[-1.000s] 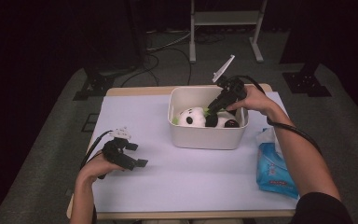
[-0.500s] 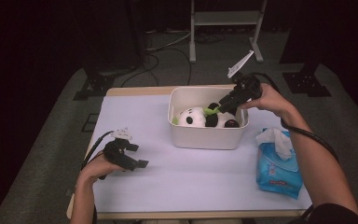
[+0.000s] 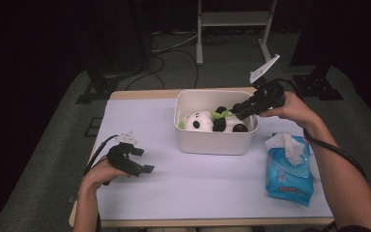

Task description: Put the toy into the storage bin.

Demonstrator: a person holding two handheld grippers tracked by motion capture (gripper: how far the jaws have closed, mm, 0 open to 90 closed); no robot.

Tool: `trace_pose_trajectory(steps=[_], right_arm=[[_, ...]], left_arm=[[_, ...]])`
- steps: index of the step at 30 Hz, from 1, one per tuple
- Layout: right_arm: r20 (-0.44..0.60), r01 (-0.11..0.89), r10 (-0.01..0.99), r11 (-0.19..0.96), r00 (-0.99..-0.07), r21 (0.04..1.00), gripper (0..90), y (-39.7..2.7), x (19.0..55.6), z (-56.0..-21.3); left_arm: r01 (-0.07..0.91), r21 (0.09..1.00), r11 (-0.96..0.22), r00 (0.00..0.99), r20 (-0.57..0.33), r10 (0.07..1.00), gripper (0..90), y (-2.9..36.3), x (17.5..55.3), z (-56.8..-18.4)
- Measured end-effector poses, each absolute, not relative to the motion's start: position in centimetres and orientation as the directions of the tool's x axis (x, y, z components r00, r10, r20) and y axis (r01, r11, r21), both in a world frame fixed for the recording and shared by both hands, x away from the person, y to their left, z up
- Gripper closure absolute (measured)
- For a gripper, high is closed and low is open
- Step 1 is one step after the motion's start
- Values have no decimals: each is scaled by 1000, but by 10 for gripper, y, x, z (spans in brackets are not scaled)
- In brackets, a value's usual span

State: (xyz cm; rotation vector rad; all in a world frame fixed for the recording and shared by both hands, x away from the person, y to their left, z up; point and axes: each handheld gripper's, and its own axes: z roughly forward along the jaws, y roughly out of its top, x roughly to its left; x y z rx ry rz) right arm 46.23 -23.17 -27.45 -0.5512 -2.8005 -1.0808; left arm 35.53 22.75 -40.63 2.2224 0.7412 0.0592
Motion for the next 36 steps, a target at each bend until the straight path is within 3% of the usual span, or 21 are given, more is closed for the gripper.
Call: trace_pose_trajectory(steps=[36], right_arm=[[221, 433, 395, 603, -892, 670, 436, -301, 410, -297]], left_arm=[[487, 687, -538, 832, -178, 526, 103, 224, 353, -405]])
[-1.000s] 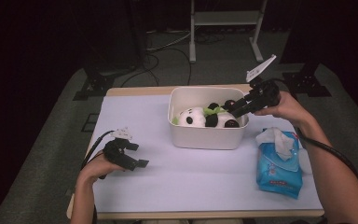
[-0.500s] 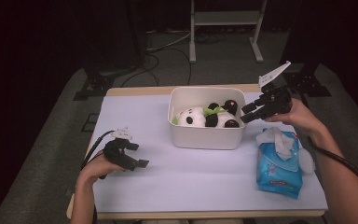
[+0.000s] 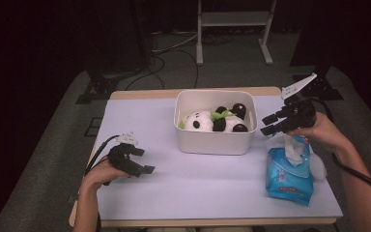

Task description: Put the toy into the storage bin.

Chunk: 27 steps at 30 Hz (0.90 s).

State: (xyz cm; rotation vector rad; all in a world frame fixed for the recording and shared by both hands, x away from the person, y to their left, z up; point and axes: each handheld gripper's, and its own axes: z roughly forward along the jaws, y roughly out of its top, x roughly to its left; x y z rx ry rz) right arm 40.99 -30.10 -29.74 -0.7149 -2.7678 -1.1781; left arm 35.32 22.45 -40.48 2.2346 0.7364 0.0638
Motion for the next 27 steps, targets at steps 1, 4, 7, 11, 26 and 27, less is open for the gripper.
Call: trace_pose_trajectory(steps=[1, 4, 7, 11, 26, 27], right_arm=[[221, 433, 395, 603, -892, 670, 436, -301, 410, -297], [228, 442, 402, 592, -887, 674, 431, -306, 406, -302], [233, 448, 408, 587, -883, 674, 425, -310, 400, -309], [241, 457, 413, 580, -878, 674, 422, -313, 397, -315], [265, 481, 427, 551, -865, 681, 415, -323, 375, -333], [263, 479, 426, 551, -866, 684, 415, -324, 372, -335]], left_arm=[[488, 688, -537, 831, -178, 526, 103, 225, 353, -405], [493, 687, -535, 828, -181, 530, 103, 225, 353, -405], [491, 684, -539, 830, -180, 527, 103, 224, 353, -405], [486, 685, -543, 834, -178, 522, 103, 223, 353, -406], [471, 691, -549, 841, -164, 515, 103, 222, 351, -402], [468, 691, -551, 843, -160, 514, 103, 222, 351, -402]])
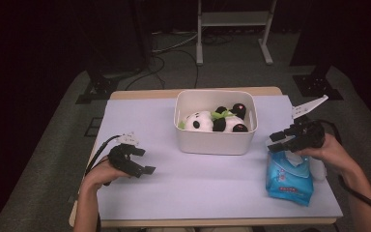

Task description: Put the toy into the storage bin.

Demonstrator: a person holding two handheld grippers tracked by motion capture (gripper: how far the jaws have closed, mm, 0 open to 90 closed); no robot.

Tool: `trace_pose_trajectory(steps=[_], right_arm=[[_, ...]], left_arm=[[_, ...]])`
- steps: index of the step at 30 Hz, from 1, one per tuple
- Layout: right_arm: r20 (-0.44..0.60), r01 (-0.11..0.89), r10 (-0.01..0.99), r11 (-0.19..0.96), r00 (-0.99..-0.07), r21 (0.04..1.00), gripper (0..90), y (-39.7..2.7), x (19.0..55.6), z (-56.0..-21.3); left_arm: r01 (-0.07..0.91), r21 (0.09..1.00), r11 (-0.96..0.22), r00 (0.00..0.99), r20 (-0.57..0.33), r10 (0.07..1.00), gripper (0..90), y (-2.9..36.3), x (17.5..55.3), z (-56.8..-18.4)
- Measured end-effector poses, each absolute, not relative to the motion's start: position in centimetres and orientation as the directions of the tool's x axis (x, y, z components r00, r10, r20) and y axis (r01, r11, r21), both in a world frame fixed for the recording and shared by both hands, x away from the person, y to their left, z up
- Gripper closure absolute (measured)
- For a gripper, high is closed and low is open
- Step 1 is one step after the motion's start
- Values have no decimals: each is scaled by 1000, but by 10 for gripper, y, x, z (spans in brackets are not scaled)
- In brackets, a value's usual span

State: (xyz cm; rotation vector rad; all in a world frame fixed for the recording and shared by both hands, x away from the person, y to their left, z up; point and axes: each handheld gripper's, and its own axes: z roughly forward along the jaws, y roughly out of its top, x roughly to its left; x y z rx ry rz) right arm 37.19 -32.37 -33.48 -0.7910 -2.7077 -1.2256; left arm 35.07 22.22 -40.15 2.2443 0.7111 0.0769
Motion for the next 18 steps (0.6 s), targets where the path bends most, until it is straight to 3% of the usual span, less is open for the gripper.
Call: trace_pose_trajectory(steps=[18], right_arm=[[284, 494, 430, 526, -857, 693, 402, -329, 354, -349]], left_arm=[[458, 690, -560, 849, -155, 504, 103, 218, 350, -400]])
